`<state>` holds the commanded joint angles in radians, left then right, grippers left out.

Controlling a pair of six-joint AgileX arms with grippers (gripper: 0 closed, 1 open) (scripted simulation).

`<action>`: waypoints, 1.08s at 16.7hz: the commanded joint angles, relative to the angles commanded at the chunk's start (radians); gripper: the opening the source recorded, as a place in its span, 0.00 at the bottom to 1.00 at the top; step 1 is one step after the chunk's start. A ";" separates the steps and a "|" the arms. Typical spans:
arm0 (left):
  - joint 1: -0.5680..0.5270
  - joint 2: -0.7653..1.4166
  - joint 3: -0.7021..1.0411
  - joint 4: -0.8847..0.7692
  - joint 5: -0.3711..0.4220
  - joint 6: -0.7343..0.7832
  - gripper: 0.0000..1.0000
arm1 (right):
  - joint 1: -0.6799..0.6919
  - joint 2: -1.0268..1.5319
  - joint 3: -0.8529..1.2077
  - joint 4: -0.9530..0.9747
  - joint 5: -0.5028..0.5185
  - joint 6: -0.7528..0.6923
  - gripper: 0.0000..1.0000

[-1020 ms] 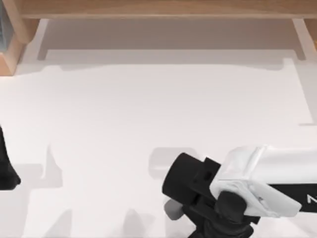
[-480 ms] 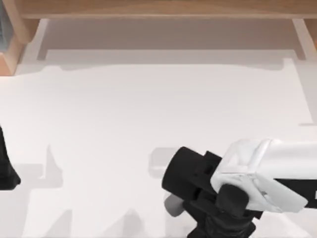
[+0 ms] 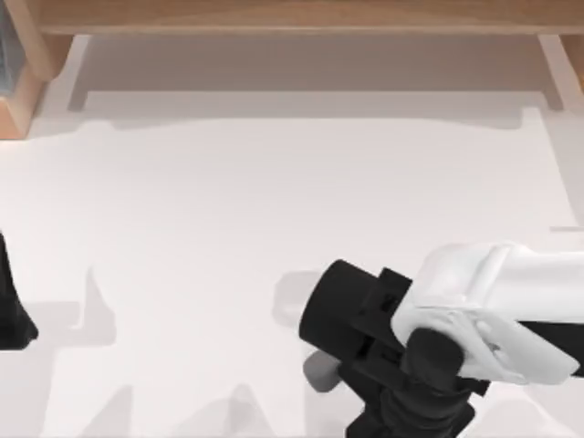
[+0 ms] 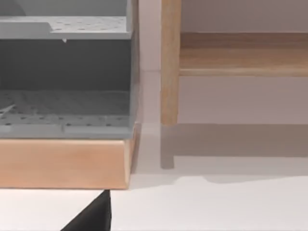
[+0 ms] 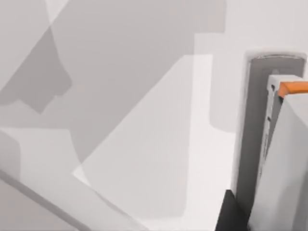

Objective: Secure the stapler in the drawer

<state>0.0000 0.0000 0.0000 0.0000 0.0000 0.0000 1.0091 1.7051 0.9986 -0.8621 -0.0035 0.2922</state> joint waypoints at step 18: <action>0.000 0.000 0.000 0.000 0.000 0.000 1.00 | -0.762 0.170 0.650 -0.281 0.081 -0.328 0.00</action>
<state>0.0000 0.0000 0.0000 0.0000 0.0000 0.0000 0.2472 1.8749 1.6481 -1.1433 0.0776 -0.0355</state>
